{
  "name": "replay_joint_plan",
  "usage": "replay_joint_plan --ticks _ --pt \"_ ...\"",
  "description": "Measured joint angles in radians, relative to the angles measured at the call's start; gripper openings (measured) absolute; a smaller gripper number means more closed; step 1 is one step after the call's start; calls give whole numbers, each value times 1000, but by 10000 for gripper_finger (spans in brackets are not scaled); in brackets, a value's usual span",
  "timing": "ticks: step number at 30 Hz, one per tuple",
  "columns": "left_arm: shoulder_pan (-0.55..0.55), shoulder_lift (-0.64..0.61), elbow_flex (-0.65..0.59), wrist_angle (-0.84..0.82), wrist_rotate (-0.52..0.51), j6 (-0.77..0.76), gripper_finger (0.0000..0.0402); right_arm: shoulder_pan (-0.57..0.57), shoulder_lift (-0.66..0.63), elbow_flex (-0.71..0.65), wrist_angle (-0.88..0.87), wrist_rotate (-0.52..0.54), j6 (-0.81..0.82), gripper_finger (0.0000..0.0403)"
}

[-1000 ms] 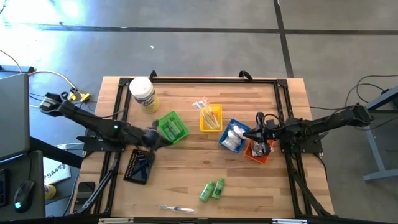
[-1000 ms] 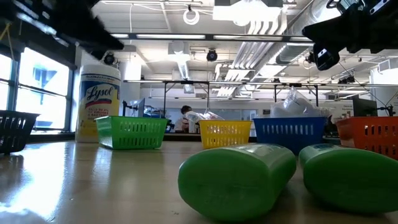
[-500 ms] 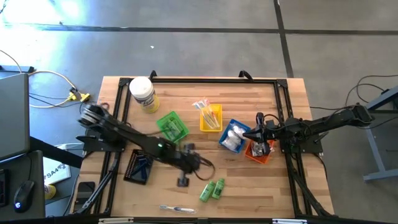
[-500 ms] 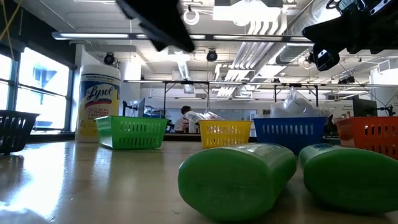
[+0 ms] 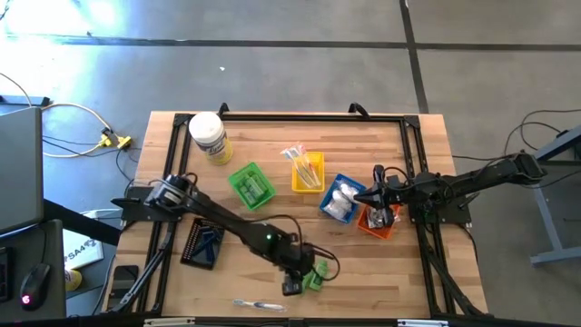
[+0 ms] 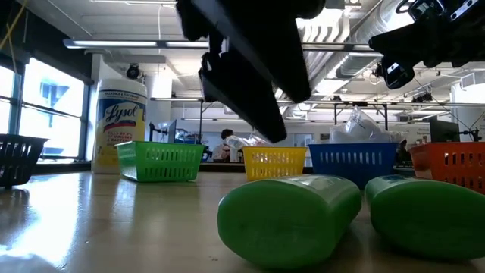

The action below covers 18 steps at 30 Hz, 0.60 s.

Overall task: Pick & Place Travel size toiletries
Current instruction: Put the left shampoo into the green bin

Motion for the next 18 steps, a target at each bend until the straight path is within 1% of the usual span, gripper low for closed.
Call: replay_joint_plan --ticks 4,7,9,11,13,15,18 --pt "-19 49 62 -13 -5 -78 277 0 5 0 -3 2 11 9" --pt "-20 90 95 -20 -24 -137 298 0 6 0 2 4 12 9" --pt "-19 107 104 -74 -40 -161 304 0 6 0 4 6 12 9" --pt "-18 129 115 -43 -45 -191 306 0 6 0 3 6 14 9" --pt "-17 131 114 -74 -67 -211 306 0 6 0 8 4 16 9" --pt "-17 153 119 -51 -77 -226 306 0 6 1 5 5 16 9" --pt "-17 161 118 -100 -95 -224 306 0 6 1 8 5 16 9"
